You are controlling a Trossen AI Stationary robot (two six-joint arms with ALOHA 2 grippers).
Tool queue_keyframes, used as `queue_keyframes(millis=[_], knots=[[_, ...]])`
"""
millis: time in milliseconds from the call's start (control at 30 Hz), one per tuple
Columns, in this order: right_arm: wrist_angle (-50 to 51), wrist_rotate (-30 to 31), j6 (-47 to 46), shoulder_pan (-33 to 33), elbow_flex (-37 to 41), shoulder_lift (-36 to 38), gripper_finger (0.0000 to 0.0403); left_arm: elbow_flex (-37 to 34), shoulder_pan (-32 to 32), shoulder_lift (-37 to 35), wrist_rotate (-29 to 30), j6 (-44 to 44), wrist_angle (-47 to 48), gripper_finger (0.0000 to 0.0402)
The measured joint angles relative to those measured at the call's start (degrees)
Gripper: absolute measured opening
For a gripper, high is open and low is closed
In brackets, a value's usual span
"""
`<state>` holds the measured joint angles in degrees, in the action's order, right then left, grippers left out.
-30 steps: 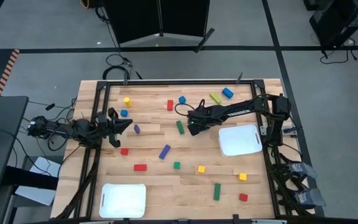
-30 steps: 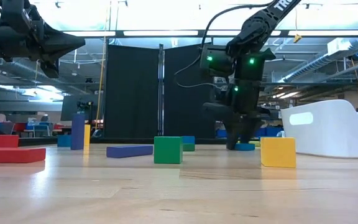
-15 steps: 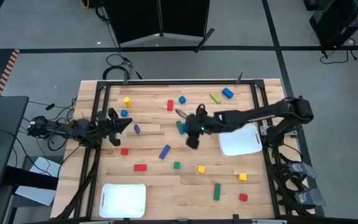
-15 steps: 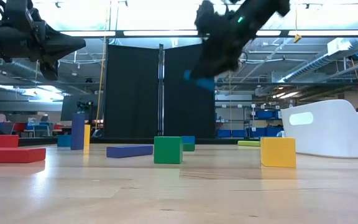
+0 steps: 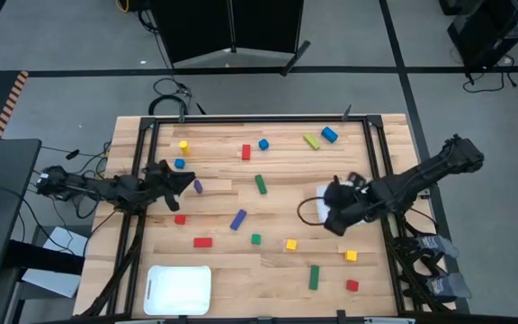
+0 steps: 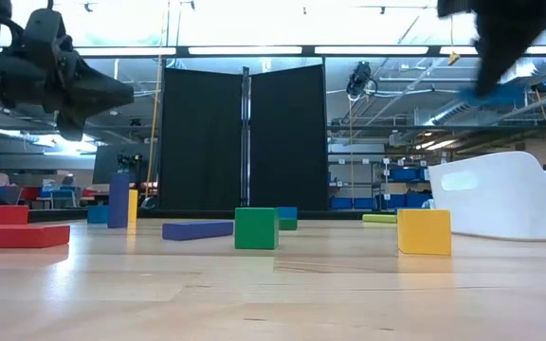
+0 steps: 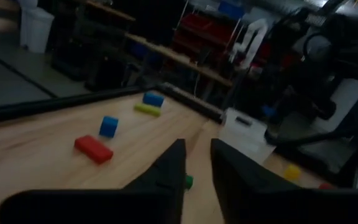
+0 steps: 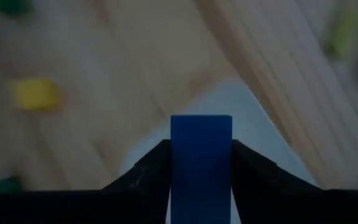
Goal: Sort blocks by size
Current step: Put the blue rectangular block into the top white bin, then put the red square block into the bottom white bin
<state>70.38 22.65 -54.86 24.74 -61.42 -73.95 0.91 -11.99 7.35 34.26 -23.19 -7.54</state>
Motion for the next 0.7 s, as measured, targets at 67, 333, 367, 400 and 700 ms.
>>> queue_keyframes(millis=[67, 333, 367, 400, 700], knots=[[1.2, 0.0, -5.7, 1.2, 2.8, 0.7, 0.0139, 1.1, 0.0, 2.8, 0.0, -0.3, 0.0, 0.0115], [-2.3, -0.2, -13.5, 1.8, 11.9, 1.2, 0.0221, 11.7, 0.0, 16.5, -7.4, -0.1, 6.8, 0.0198], [-2.4, -0.2, -13.7, 1.7, 12.3, 1.2, 0.0243, 14.0, 0.0, 18.4, -8.8, -0.9, 10.6, 0.0204], [-2.7, -0.2, -13.7, 1.7, 12.6, 1.2, 0.0263, 16.2, -0.1, 20.3, -10.3, -1.5, 14.4, 0.0208], [-6.2, 3.2, -9.6, 2.6, 12.7, 1.2, 0.0363, 34.0, -5.0, 39.2, -23.8, -6.0, 52.6, 0.0214]])
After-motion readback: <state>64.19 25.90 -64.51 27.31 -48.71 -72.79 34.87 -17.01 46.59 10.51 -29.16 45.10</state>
